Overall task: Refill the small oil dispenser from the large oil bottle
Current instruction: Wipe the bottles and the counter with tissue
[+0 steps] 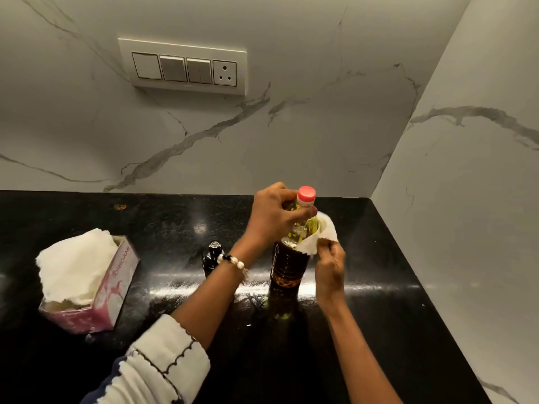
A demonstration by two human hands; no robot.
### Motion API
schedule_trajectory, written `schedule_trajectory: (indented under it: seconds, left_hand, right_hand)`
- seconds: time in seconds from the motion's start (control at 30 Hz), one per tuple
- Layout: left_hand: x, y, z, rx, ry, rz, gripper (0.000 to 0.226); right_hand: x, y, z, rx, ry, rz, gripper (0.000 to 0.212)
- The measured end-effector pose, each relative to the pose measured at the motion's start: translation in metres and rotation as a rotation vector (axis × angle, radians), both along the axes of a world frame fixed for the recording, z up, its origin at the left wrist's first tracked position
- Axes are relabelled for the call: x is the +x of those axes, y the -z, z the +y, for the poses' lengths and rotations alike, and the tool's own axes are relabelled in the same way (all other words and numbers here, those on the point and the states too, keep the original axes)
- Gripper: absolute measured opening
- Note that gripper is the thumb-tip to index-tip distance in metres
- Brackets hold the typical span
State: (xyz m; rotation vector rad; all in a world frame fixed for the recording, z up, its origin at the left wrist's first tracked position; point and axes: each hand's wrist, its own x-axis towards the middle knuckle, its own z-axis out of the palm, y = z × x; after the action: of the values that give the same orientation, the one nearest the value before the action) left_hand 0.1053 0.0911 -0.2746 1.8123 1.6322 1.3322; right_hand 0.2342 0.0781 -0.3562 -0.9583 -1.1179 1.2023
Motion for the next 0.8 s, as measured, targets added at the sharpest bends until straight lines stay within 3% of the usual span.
schedule_trajectory:
  seconds: [0.07,0.13,0.3,0.47,0.57,0.67,0.8]
  left_hand:
    - [-0.014,-0.008,0.001,-0.117,0.204,-0.027,0.026]
    - [-0.020,-0.012,0.004,-0.156,0.260,-0.016,0.025]
    - [-0.014,-0.008,0.006,-0.074,0.221,0.001,0.042]
    - [-0.009,0.001,0.006,-0.009,0.162,-0.005,0.041]
    - [-0.005,0.006,0.004,0.055,0.116,0.018,0.038]
    - [0.001,0.011,0.006,0.117,0.045,0.031,0.036]
    - [0.010,0.015,0.007,0.159,-0.067,0.100,0.036]
  right_hand:
    - [0.000,-0.016,0.003,0.046,-0.037,0.021,0.028]
    - [0.000,-0.025,0.011,0.062,-0.084,0.010,0.029]
    - [0.004,-0.004,0.013,-0.068,-0.132,0.002,0.040]
    - [0.004,0.032,-0.012,-0.260,-0.076,0.015,0.035]
    - [0.002,0.026,-0.019,-0.205,0.002,0.006,0.024]
    - [-0.003,0.009,-0.012,-0.097,0.060,0.038,0.030]
    - [-0.009,0.005,0.009,-0.140,0.114,0.094,0.030]
